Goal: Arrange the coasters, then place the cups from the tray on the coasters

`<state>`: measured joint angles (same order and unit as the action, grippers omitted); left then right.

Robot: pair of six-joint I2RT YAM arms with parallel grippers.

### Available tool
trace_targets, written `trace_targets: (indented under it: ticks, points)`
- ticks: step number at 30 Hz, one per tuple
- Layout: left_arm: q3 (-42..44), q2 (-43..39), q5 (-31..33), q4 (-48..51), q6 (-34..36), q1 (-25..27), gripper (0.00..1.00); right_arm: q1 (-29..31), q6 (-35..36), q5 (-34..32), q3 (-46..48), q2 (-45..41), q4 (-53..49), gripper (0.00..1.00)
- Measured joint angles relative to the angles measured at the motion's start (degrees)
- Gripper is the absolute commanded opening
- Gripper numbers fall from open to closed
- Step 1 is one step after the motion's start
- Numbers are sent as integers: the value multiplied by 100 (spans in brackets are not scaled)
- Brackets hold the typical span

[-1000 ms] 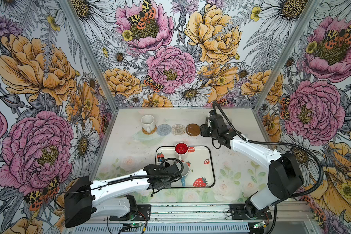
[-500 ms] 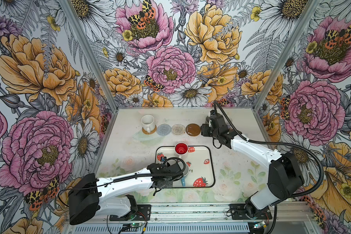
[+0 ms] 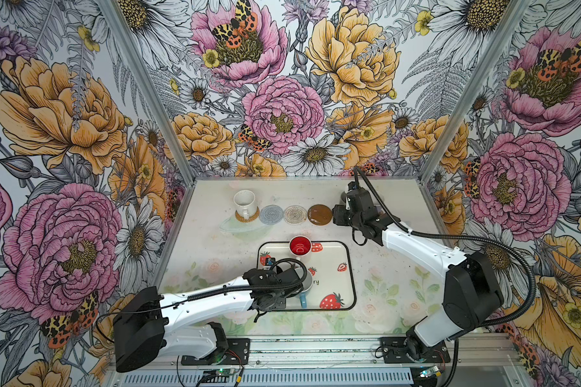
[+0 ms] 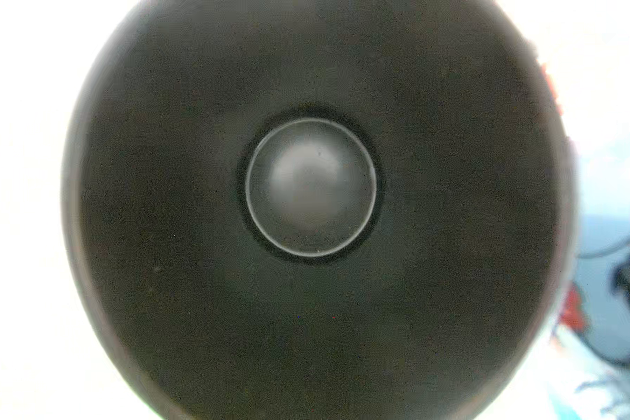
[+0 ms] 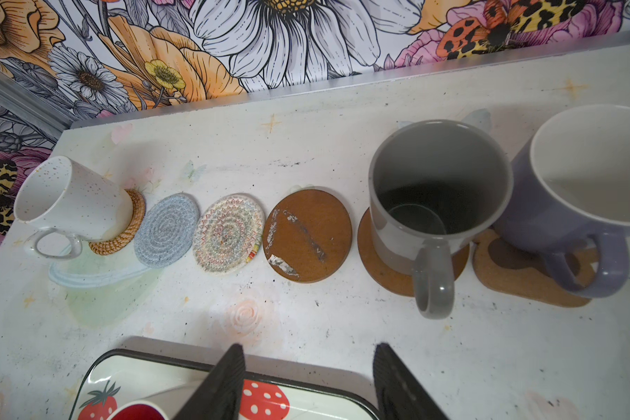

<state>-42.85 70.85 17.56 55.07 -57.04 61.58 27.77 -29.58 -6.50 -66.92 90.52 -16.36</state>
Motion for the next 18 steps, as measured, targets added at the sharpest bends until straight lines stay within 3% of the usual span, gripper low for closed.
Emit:
trace_targets:
  ticks: [18]
  points:
    - [-514, -37, 136, 363, 28, -282, 0, -85, 0, 103, 9, -7, 85, 59]
